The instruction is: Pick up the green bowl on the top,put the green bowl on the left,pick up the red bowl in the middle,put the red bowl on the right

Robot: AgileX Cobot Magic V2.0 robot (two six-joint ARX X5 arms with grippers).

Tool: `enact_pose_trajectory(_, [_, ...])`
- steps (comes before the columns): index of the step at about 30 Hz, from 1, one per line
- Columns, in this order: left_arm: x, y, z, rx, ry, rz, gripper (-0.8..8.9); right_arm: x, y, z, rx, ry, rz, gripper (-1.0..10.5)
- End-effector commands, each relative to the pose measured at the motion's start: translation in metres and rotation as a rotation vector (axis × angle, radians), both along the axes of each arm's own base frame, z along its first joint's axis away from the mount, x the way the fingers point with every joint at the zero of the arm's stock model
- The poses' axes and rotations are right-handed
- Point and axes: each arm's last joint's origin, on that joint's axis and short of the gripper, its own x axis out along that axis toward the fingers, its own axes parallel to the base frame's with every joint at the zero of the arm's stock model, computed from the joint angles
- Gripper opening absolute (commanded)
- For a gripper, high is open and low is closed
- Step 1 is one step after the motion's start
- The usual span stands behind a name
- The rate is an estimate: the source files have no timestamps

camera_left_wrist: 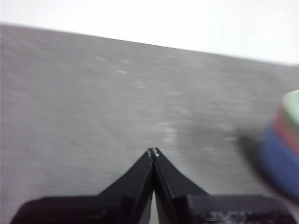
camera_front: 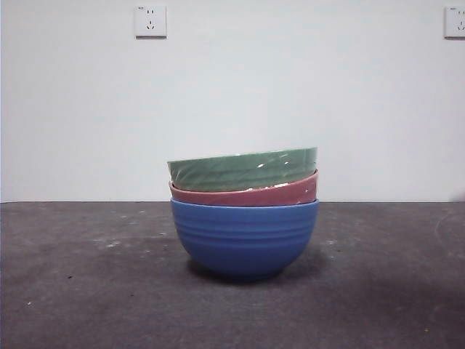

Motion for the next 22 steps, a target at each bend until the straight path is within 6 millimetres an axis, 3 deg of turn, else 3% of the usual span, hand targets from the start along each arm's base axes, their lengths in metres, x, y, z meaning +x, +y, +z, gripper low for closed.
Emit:
enact_pose_trajectory(1, [0.000, -0.003, -0.004, -0.138, 0.048, -0.065, -0.04, 0.001, 0.000, -0.003, 0.137, 0.056, -0.020, 0.0])
enact_pose_trajectory(9, [-0.002, -0.003, 0.007, -0.216, 0.045, -0.083, -0.06, -0.001, 0.000, 0.008, 0.157, 0.071, -0.025, -0.1])
enact_pose_trajectory(17, [-0.013, -0.003, 0.045, -0.236, 0.051, -0.048, -0.07, -0.004, -0.001, 0.054, 0.146, 0.109, -0.035, -0.1])
enact_pose_trajectory(22, [-0.009, -0.003, 0.070, -0.218, 0.079, -0.053, -0.07, 0.002, 0.000, 0.087, 0.130, 0.120, -0.031, -0.1])
